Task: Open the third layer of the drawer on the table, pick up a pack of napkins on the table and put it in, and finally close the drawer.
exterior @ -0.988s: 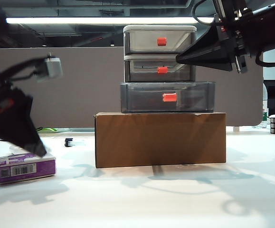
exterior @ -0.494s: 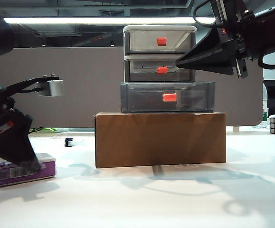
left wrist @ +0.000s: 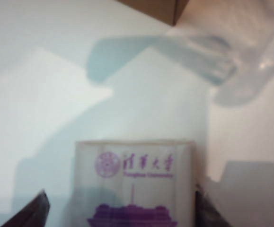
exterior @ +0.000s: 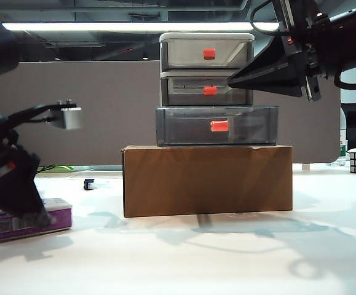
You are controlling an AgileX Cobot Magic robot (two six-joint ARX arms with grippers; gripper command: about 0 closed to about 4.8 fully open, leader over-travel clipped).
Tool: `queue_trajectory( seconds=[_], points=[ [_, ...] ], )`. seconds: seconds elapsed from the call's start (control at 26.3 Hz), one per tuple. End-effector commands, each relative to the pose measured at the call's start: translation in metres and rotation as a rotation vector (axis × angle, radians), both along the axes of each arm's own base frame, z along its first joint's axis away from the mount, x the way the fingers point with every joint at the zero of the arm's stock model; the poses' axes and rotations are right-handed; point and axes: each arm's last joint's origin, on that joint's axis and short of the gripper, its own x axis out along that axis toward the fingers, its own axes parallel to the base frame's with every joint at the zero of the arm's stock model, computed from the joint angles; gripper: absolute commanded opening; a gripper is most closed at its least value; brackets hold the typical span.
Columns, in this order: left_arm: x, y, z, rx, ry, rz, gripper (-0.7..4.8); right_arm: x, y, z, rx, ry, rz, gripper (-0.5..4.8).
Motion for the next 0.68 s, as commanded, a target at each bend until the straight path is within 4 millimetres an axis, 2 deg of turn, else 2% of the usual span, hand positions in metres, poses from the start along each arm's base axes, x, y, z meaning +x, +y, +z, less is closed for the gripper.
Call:
queue_trajectory(
  seconds=[0.04, 0.15, 0.19, 0.34, 0.57, 0.68],
  points=[
    [0.0, 0.0, -0.006, -0.008, 0.048, -0.012, 3.85, 0.0, 0.0, 0.003, 0.006, -0.017, 0.006, -0.06],
    [0.0, 0.0, -0.01, -0.001, 0.07, -0.013, 3.71, 0.0, 0.0, 0.003, 0.006, -0.017, 0.006, -0.06],
    [0.0, 0.0, -0.01, -0.001, 0.069, -0.013, 3.45, 0.0, 0.0, 0.003, 0.006, -0.017, 0.006, -0.06],
    [0.0, 0.0, -0.01, -0.002, 0.071, -0.013, 1.51, 0.0, 0.0, 0.003, 0.006, -0.018, 0.006, -0.06],
    [0.0, -0.001, -0.007, 0.0, 0.073, -0.013, 1.42, 0.0, 0.0, 0.003, 0.006, -0.018, 0.006, -0.06],
    [0.001, -0.001, 0.006, 0.003, 0.087, -0.014, 1.42, 0.0, 0.0, 0.003, 0.006, -0.018, 0.006, -0.06]
  ],
)
